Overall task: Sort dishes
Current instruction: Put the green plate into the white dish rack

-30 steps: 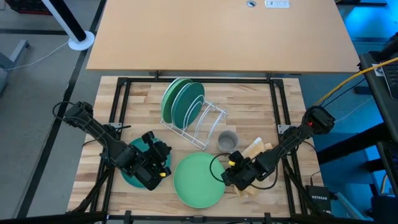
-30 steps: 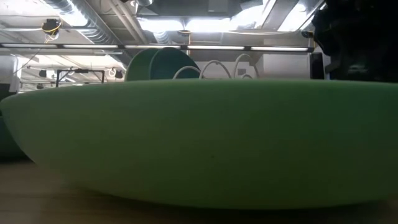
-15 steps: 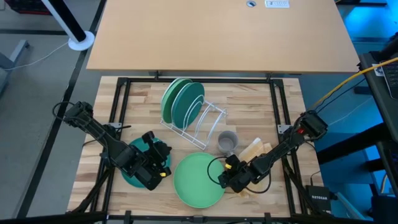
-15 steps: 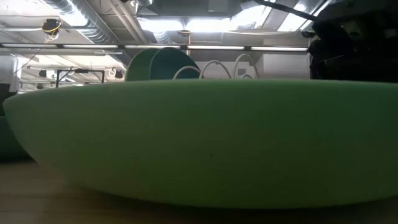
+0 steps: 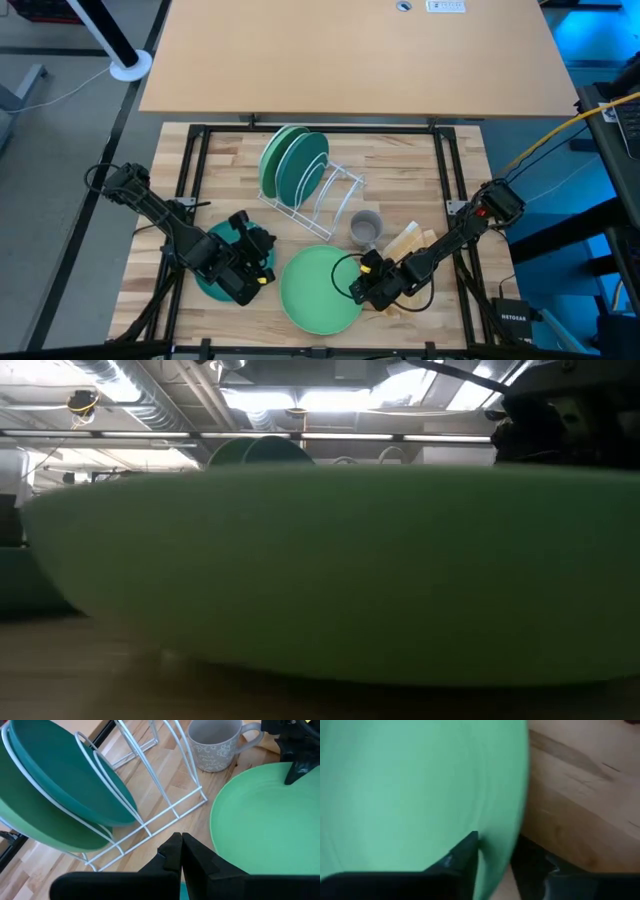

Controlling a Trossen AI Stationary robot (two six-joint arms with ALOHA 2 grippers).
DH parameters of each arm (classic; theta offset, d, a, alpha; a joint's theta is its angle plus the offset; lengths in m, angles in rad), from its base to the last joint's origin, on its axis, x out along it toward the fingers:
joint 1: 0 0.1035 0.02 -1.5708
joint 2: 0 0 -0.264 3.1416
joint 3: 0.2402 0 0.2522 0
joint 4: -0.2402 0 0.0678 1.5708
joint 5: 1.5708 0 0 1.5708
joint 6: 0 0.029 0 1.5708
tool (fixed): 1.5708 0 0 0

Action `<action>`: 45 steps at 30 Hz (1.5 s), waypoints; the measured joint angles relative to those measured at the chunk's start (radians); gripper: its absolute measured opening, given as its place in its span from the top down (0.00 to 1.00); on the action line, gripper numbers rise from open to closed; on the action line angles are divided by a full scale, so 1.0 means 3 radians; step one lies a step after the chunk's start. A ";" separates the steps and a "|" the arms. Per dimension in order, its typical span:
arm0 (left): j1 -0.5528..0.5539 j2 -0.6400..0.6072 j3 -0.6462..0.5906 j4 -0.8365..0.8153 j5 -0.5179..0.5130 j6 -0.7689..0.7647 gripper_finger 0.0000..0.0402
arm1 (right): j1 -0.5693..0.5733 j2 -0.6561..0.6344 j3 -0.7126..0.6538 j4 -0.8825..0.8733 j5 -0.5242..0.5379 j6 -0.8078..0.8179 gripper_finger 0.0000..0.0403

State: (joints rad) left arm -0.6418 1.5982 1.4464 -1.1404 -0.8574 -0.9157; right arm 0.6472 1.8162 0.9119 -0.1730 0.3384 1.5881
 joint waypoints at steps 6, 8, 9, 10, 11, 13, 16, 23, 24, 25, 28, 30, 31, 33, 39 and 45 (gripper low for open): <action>0.0000 0.0000 0.0000 -0.0001 0.0000 -0.0001 1.00 | -0.0005 0.0002 0.0005 0.0133 0.0115 -0.0044 0.96; 0.0000 0.0000 0.0000 -0.0001 0.0000 -0.0001 1.00 | -0.0004 0.0002 0.0000 0.0214 0.0192 -0.0149 0.97; 0.0000 0.0000 0.0000 -0.0002 0.0000 -0.0001 1.00 | -0.0004 0.0002 -0.0003 0.0269 0.0225 -0.0208 0.96; 0.0000 0.0000 0.0000 -0.0001 0.0000 -0.0001 1.00 | -0.0005 0.0000 -0.0003 0.0325 0.0260 -0.0259 0.95; 0.0000 0.0000 0.0000 -0.0003 0.0000 -0.0001 1.00 | -0.0006 -0.0009 -0.0003 0.0358 0.0285 -0.0317 0.94; 0.0000 0.0000 0.0000 -0.0003 0.0000 -0.0001 1.00 | -0.0005 -0.0015 0.0017 0.0365 0.0340 -0.0438 0.94; 0.0000 -0.0003 0.0000 -0.0010 0.0000 0.0055 1.00 | -0.0007 -0.0016 0.0112 0.0353 0.0461 -0.0674 0.97; 0.0000 -0.0162 0.0000 -0.0028 -0.0028 0.0198 1.00 | -0.0002 -0.0073 0.0380 0.0209 0.0824 -0.1401 0.97; 0.0000 -0.0202 0.0000 -0.0038 -0.0038 0.0198 1.00 | -0.0001 -0.0095 0.0427 0.0124 0.0863 -0.1508 0.97; 0.0000 -0.0246 0.0000 -0.0055 -0.0038 0.0198 1.00 | 0.0001 -0.0119 0.0478 0.0015 0.0899 -0.1613 0.97; 0.0000 -0.0408 0.0000 -0.0168 -0.0052 0.0149 1.00 | 0.0006 -0.0198 0.0664 -0.0297 0.1053 -0.1947 0.97; 0.0000 -0.0515 0.0001 -0.0238 -0.0070 0.0110 1.00 | 0.0006 -0.0249 0.0799 -0.0501 0.1224 -0.2160 0.97; 0.0000 -0.0567 0.0001 -0.0267 -0.0072 0.0095 1.00 | 0.0006 -0.0262 0.0883 -0.0616 0.1306 -0.2271 0.97; 0.0000 -0.0664 0.0001 -0.0311 -0.0074 0.0083 1.00 | 0.0005 -0.0283 0.1065 -0.0852 0.1524 -0.2509 0.97; 0.0003 -0.0886 0.0001 -0.0369 -0.0099 0.0085 1.00 | -0.0042 -0.0298 0.1758 -0.1509 0.2168 -0.3501 0.97; -0.0006 -0.0996 0.0001 -0.0548 -0.0100 0.0031 1.00 | -0.0156 -0.0299 0.2444 -0.1799 0.2871 -0.5134 0.97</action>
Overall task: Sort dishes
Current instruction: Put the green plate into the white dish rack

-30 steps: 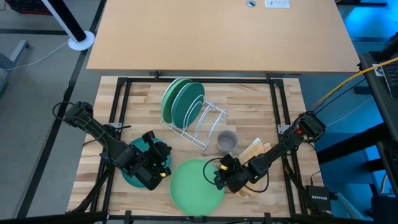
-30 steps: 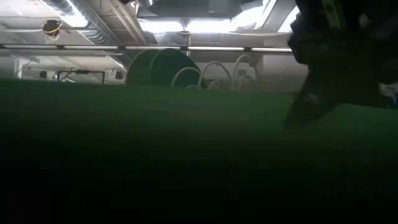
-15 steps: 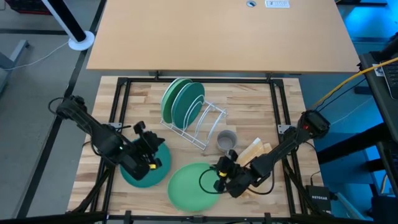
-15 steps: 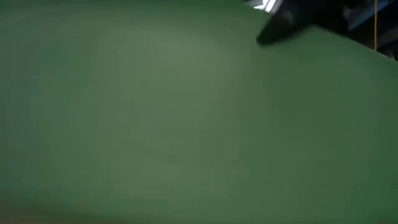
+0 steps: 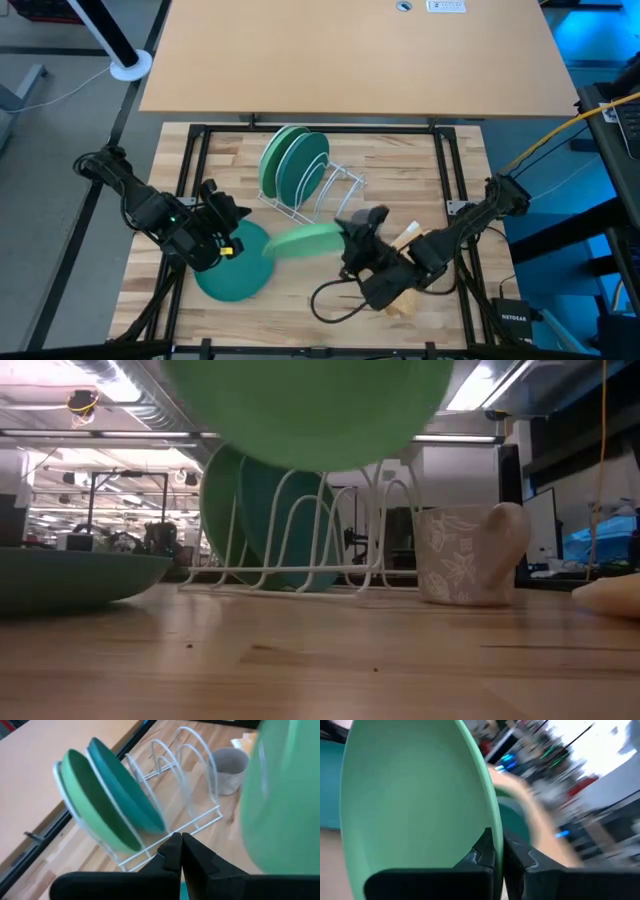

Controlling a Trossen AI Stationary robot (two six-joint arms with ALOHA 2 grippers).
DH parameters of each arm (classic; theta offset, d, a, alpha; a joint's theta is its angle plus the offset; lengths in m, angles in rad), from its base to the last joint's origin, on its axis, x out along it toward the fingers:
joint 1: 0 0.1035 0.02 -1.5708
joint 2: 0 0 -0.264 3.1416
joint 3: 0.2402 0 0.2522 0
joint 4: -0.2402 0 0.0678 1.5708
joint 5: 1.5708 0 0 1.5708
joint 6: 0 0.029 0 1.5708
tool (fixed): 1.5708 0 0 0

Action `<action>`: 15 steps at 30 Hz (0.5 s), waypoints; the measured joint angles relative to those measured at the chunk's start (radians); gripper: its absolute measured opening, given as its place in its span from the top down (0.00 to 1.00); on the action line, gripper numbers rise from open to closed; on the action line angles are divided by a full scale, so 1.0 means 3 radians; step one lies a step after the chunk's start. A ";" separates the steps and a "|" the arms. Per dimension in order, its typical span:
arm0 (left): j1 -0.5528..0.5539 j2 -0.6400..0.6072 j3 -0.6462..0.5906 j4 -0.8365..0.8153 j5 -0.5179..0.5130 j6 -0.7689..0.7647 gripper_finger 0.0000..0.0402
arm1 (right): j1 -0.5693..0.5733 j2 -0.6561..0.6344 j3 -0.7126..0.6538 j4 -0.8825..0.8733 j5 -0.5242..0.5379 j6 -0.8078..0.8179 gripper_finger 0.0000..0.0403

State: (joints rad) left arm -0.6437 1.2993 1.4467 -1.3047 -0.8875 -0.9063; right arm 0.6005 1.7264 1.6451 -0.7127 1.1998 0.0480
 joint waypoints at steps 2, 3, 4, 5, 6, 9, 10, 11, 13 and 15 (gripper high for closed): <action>0.0000 -0.0016 0.0000 -0.0128 0.0000 -0.0101 1.00 | -0.0050 -0.0003 0.0199 -0.0023 0.0153 -0.0577 0.97; 0.0000 -0.0018 0.0001 -0.0190 0.0000 -0.0171 1.00 | -0.0083 -0.0003 0.0293 -0.0036 0.0213 -0.0849 0.97; 0.0001 -0.0018 0.0000 -0.0255 0.0000 -0.0243 1.00 | -0.0119 -0.0003 0.0381 -0.0064 0.0263 -0.1118 0.97; 0.0000 -0.0018 0.0000 -0.0327 0.0001 -0.0321 1.00 | -0.0161 -0.0003 0.0465 -0.0095 0.0290 -0.1364 0.97; 0.0000 -0.0018 0.0001 -0.0379 0.0000 -0.0392 1.00 | -0.0209 -0.0003 0.0544 -0.0132 0.0299 -0.1571 0.97; 0.0000 -0.0018 0.0000 -0.0481 0.0000 -0.0574 1.00 | -0.0406 -0.0005 0.0732 -0.0276 0.0216 -0.2093 0.97; 0.0000 -0.0018 0.0000 -0.0501 0.0000 -0.0617 1.00 | -0.0484 -0.0005 0.0780 -0.0335 0.0146 -0.2225 0.97; 0.0000 -0.0018 0.0000 -0.0536 0.0001 -0.0642 1.00 | -0.0575 -0.0005 0.0816 -0.0376 0.0053 -0.2364 0.97; 0.0000 -0.0018 0.0000 -0.0537 0.0000 -0.0658 1.00 | -0.0750 -0.0021 0.0860 -0.0407 -0.0154 -0.2579 0.97; 0.0000 -0.0018 0.0000 -0.0536 0.0001 -0.0654 1.00 | -0.0918 -0.0040 0.0881 -0.0373 -0.0375 -0.2775 0.97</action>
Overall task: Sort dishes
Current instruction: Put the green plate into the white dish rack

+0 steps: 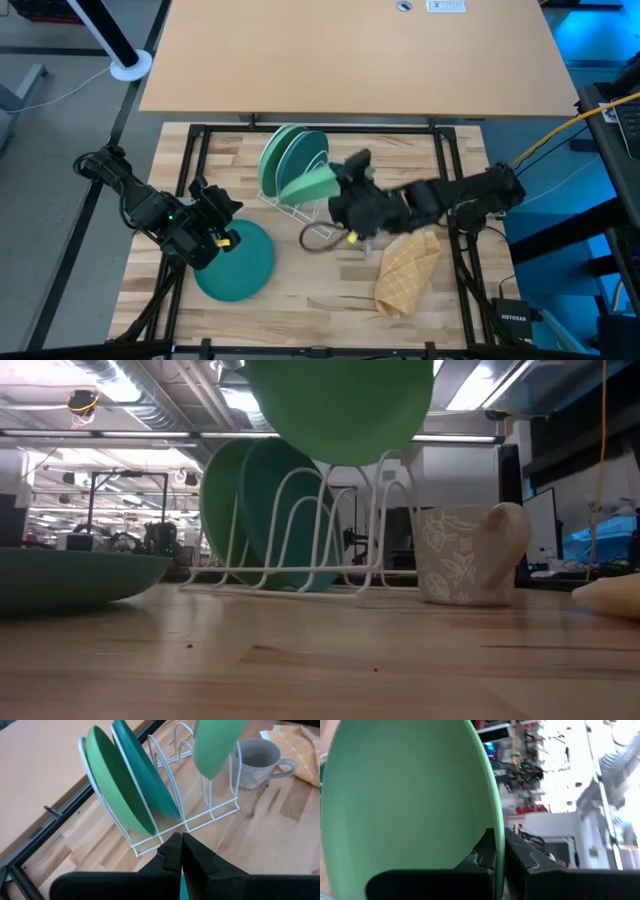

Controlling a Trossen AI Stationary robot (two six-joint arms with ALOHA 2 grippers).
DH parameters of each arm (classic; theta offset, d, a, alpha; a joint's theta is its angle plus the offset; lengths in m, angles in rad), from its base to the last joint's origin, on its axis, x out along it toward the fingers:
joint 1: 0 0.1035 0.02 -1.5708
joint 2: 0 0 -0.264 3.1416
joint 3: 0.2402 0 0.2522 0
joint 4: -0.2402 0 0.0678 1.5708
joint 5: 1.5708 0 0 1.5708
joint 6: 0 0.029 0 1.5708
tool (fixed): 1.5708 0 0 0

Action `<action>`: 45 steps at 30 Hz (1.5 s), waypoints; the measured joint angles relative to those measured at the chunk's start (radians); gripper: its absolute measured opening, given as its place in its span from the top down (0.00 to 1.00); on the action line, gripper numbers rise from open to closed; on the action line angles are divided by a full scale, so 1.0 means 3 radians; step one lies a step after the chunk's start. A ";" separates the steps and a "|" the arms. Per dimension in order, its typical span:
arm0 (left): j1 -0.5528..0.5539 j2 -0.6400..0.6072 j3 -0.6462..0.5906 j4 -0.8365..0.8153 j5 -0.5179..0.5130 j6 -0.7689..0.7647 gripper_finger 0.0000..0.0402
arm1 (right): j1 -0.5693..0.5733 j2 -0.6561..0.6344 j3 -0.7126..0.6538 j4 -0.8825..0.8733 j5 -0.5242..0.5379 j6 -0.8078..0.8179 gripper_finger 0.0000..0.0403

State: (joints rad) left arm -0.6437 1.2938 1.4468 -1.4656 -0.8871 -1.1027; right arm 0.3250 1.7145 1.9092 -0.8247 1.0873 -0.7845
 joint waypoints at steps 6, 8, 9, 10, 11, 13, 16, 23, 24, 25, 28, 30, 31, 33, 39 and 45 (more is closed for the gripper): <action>0.0000 0.0001 0.0000 -0.0072 0.0000 -0.0018 1.00 | -0.0288 -0.0053 0.0005 0.0177 -0.0301 -0.0485 0.97; 0.0000 0.0001 0.0000 -0.0071 0.0000 -0.0021 1.00 | -0.0285 -0.0092 0.0003 0.0272 -0.0305 -0.0659 0.97; 0.0000 0.0001 0.0000 -0.0069 0.0000 -0.0024 1.00 | -0.0284 -0.0111 0.0003 0.0317 -0.0310 -0.0735 0.97; 0.0003 0.0001 0.0000 -0.0067 0.0000 -0.0024 1.00 | -0.0284 -0.0136 0.0003 0.0354 -0.0319 -0.0806 0.97; 0.0008 0.0001 0.0000 -0.0068 0.0001 -0.0025 1.00 | -0.0283 -0.0151 0.0006 0.0385 -0.0342 -0.0863 0.97; 0.0008 0.0001 0.0000 -0.0066 0.0000 -0.0051 1.00 | -0.0288 -0.0165 0.0006 0.0394 -0.0389 -0.0992 0.97; 0.0010 0.0001 0.0000 -0.0062 -0.0005 -0.0085 1.00 | -0.0379 -0.0168 0.0003 0.0369 -0.0569 -0.1152 0.97; 0.0010 0.0019 0.0000 -0.0052 -0.0019 -0.0307 1.00 | -0.0666 -0.0180 0.0007 0.0399 -0.0943 -0.1486 0.97; 0.0010 0.0019 0.0001 -0.0051 -0.0023 -0.0326 1.00 | -0.0693 -0.0180 0.0007 0.0420 -0.0999 -0.1543 0.97; 0.0010 0.0019 0.0000 -0.0050 -0.0023 -0.0344 1.00 | -0.0718 -0.0180 0.0007 0.0439 -0.1035 -0.1601 0.97; 0.0010 0.0019 0.0000 -0.0050 -0.0023 -0.0384 1.00 | -0.0746 -0.0180 0.0009 0.0460 -0.1083 -0.1781 0.97; 0.0010 0.0021 0.0000 -0.0050 -0.0027 -0.0426 1.00 | -0.0741 -0.0180 0.0010 0.0480 -0.1124 -0.1940 0.97; 0.0010 0.0022 0.0000 -0.0050 -0.0040 -0.0436 1.00 | -0.0735 -0.0180 0.0010 0.0503 -0.1175 -0.2027 0.97; 0.0010 0.0023 0.0000 -0.0047 -0.0078 -0.0441 1.00 | -0.0739 -0.0183 0.0002 0.0554 -0.1261 -0.2104 0.97; 0.0010 0.0023 0.0000 -0.0036 -0.0149 -0.0513 1.00 | -0.0813 -0.0220 0.0001 0.0536 -0.1542 -0.2153 0.97; 0.0010 0.0058 0.0000 -0.0033 -0.0152 -0.0607 1.00 | -0.1035 -0.0220 0.0001 0.0317 -0.1993 -0.2176 0.97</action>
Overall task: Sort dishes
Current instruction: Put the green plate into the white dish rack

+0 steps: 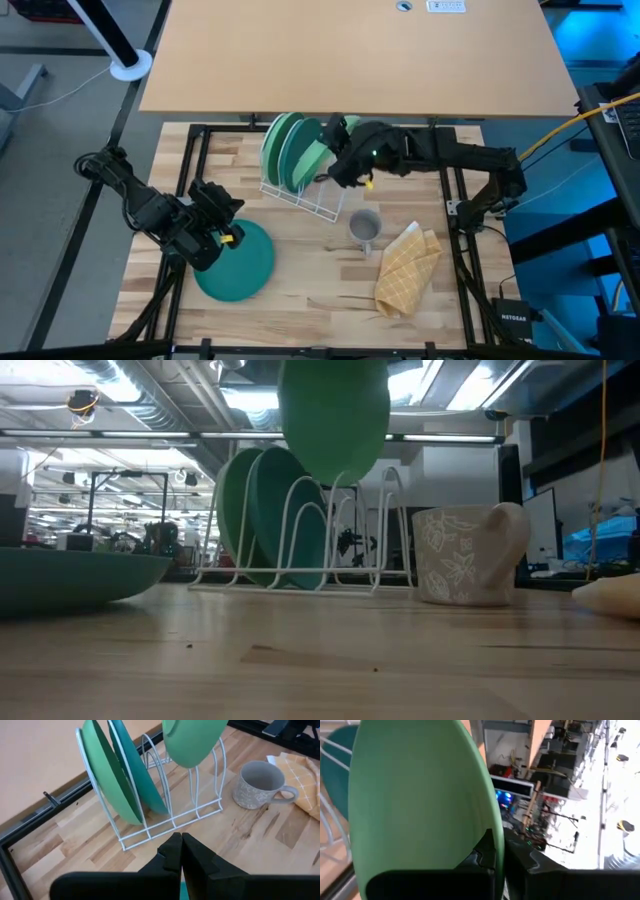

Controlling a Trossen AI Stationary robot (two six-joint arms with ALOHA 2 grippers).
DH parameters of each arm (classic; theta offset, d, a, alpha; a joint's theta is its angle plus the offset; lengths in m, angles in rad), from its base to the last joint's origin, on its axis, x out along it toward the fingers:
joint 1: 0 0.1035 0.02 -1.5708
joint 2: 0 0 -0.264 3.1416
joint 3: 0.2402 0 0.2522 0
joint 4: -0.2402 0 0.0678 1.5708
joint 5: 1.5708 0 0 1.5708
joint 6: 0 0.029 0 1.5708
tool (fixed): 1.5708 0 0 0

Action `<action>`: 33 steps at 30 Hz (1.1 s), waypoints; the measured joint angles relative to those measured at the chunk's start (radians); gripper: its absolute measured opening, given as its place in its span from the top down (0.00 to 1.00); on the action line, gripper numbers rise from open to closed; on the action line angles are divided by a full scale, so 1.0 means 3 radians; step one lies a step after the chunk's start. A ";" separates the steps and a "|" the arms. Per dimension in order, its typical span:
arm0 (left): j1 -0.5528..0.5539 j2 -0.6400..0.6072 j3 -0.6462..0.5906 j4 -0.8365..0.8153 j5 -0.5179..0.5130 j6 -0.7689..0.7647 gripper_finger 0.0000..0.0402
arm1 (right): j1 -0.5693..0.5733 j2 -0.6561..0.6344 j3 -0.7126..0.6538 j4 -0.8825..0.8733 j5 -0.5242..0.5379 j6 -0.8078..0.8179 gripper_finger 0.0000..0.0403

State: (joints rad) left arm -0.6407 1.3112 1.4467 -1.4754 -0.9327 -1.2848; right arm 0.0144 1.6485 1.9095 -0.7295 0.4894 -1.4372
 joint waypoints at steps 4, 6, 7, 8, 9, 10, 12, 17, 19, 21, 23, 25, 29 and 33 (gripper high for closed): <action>0.0000 0.0039 0.0000 0.0004 -0.0018 -0.0007 1.00 | -0.0183 -0.0001 0.0000 -0.0014 -0.0427 0.0055 0.96; 0.0000 0.0069 0.0000 0.0005 -0.0024 -0.0013 1.00 | -0.0284 -0.0001 0.0000 -0.0021 -0.0593 0.0059 0.97; 0.0000 0.0083 0.0000 0.0006 -0.0025 -0.0033 1.00 | -0.0336 0.0000 0.0000 -0.0035 -0.0693 0.0061 0.97; 0.0000 0.0102 0.0000 0.0005 -0.0025 -0.0056 1.00 | -0.0389 -0.0001 0.0000 -0.0061 -0.0799 0.0067 0.97; 0.0000 0.0125 0.0000 0.0005 -0.0025 -0.0084 1.00 | -0.0441 -0.0001 0.0001 -0.0107 -0.0898 0.0080 0.97; 0.0000 0.0143 0.0000 0.0005 -0.0026 -0.0117 1.00 | -0.0492 -0.0001 0.0001 -0.0167 -0.1005 0.0110 0.97; 0.0000 0.0183 0.0000 0.0004 -0.0028 -0.0145 1.00 | -0.0596 0.0000 0.0000 -0.0255 -0.1224 0.0196 0.96; 0.0000 0.0268 0.0000 -0.0002 -0.0047 -0.0157 1.00 | -0.0832 -0.0001 -0.0112 -0.0375 -0.1781 0.0341 0.96; 0.0000 0.0293 0.0000 -0.0006 -0.0071 -0.0167 1.00 | -0.0908 0.0007 -0.0191 -0.0364 -0.1925 0.0365 0.97; 0.0000 0.0306 0.0000 -0.0005 -0.0096 -0.0168 1.00 | -0.0974 0.0016 -0.0269 -0.0325 -0.2040 0.0410 0.96; 0.0003 0.0306 0.0000 -0.0006 -0.0108 -0.0162 1.00 | -0.1018 0.0018 -0.0357 -0.0298 -0.2075 0.0458 0.95; 0.0003 0.0304 0.0000 -0.0011 -0.0111 -0.0148 1.00 | -0.1020 0.0018 -0.0470 -0.0249 -0.2072 0.0507 0.94; 0.0022 0.0297 -0.0001 -0.0031 -0.0118 -0.0145 1.00 | -0.1011 0.0021 -0.0658 -0.0176 -0.1968 0.0533 0.93; 0.0039 0.0297 -0.0001 -0.0025 -0.0119 -0.0145 1.00 | -0.1010 0.0021 -0.0825 -0.0081 -0.1950 0.0599 0.93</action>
State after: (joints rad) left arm -0.6290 1.4002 1.4464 -1.4830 -0.9684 -1.3285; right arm -0.2886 1.6550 1.6619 -0.7539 -0.0956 -1.2574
